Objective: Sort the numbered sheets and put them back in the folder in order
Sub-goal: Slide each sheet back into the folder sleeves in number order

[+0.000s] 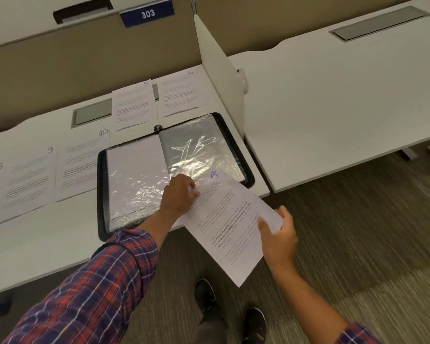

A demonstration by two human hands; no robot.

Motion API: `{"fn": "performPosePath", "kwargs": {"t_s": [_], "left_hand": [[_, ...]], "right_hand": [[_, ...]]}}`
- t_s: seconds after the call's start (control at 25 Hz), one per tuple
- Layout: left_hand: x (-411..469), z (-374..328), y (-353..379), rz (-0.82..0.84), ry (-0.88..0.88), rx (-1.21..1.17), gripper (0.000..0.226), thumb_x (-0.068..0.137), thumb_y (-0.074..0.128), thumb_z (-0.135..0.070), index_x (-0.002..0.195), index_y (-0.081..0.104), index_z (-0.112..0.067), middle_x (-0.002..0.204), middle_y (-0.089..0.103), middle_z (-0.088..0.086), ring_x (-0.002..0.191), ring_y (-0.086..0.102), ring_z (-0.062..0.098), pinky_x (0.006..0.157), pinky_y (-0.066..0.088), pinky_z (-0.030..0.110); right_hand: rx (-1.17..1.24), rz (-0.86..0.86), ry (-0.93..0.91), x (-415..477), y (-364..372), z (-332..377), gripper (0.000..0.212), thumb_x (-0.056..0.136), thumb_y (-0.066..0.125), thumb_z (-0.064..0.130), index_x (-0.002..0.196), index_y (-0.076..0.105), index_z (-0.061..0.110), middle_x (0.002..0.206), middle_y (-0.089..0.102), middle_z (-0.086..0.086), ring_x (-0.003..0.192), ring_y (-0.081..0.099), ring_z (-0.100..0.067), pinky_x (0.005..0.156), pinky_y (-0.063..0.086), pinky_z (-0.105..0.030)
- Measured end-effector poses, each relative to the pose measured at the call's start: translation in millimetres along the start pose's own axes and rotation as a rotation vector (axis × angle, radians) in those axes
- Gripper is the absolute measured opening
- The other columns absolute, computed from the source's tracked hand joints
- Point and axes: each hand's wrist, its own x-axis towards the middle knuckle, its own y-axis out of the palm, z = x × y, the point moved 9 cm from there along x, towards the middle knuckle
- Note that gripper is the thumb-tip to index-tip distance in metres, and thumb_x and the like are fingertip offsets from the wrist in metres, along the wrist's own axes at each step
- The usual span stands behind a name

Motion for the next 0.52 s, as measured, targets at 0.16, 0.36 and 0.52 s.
{"fn": "performPosePath", "kwargs": {"t_s": [0.16, 0.36, 0.52], "left_hand": [[4.0, 0.5, 0.1, -0.018, 0.036, 0.033, 0.023, 0.086, 0.083, -0.035, 0.098, 0.070, -0.019, 0.110, 0.066, 0.001, 0.102, 0.061, 0.021, 0.090, 0.052, 0.043], [8.1, 5.7, 2.7, -0.012, 0.048, 0.046, 0.024, 0.085, 0.081, -0.040, 0.095, 0.068, -0.022, 0.109, 0.065, -0.001, 0.102, 0.059, 0.020, 0.090, 0.050, 0.043], [8.3, 7.9, 1.9, -0.046, 0.061, 0.058, 0.022, 0.088, 0.078, -0.040, 0.093, 0.068, -0.022, 0.108, 0.065, -0.002, 0.100, 0.058, 0.017, 0.089, 0.049, 0.041]], "right_hand": [[-0.437, -0.048, -0.638, -8.2, 33.3, 64.3, 0.075, 0.097, 0.070, 0.032, 0.161, 0.033, 0.016, 0.165, 0.035, -0.005, 0.154, 0.030, -0.020, 0.124, 0.024, -0.040], [-0.683, 0.277, -1.039, -6.1, 130.6, 81.7, 0.045, 0.096, 0.071, 0.026, 0.137, 0.064, 0.009, 0.137, 0.067, -0.011, 0.128, 0.063, -0.025, 0.116, 0.044, -0.041], [-1.014, 0.467, -1.072, 17.2, 180.9, 63.5, 0.053, 0.107, 0.047, 0.042, 0.152, 0.048, 0.014, 0.157, 0.051, -0.010, 0.147, 0.045, -0.028, 0.123, 0.020, -0.039]]}}
